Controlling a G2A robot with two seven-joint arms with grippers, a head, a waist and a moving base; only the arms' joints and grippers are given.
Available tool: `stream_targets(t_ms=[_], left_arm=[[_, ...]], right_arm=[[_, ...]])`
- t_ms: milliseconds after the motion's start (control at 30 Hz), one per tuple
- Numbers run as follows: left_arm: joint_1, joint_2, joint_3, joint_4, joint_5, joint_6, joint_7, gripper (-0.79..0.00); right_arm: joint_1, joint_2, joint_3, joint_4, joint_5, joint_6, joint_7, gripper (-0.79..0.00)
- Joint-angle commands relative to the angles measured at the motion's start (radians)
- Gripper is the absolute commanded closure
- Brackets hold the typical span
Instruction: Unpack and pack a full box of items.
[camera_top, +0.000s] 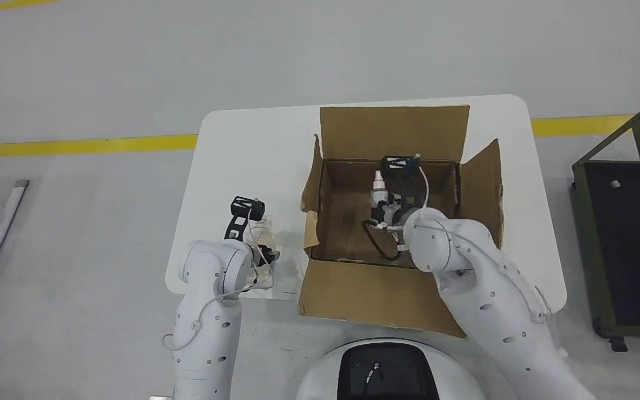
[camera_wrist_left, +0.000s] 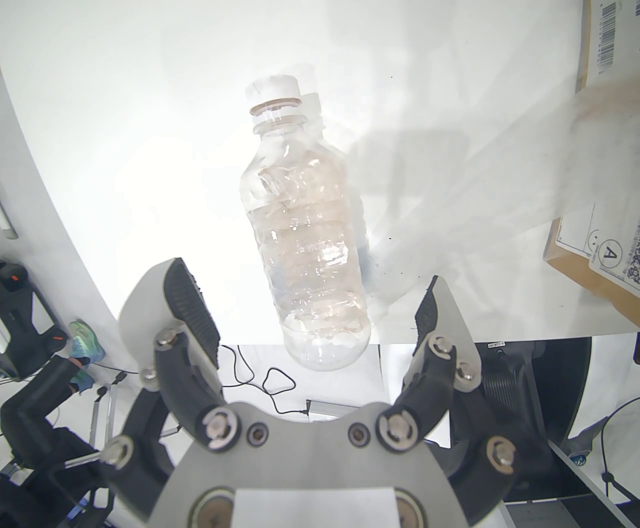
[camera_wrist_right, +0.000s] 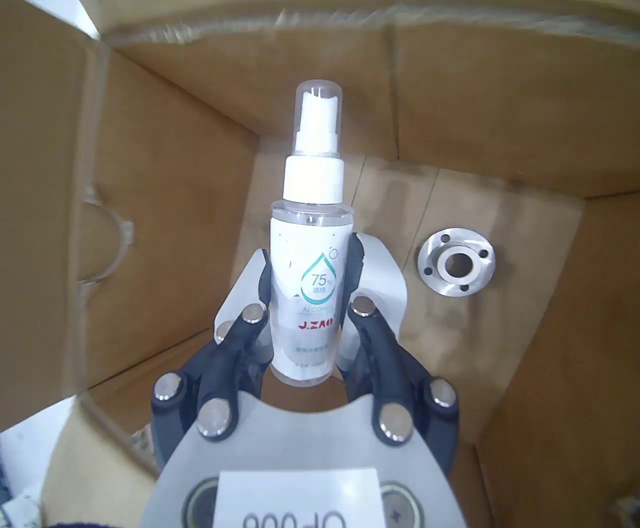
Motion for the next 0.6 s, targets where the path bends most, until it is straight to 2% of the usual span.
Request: stream_targets(t_ms=[0,267,567], left_arm=[[0.000,0.000,0.000,0.000,0.000,0.000,0.000,-0.785],[0.000,0.000,0.000,0.000,0.000,0.000,0.000,-0.785],[0.000,0.000,0.000,0.000,0.000,0.000,0.000,-0.785]], right_arm=[[-0.063,0.006,0.061,-0.069,0.073,-0.034,-0.042,0.000],[-0.240,0.021,0.241,-0.241,0.334,-0.153,-0.134,0.000],[-0.386,0.032,0.425,-0.270,0.681,-0.296,-0.216,0.000]])
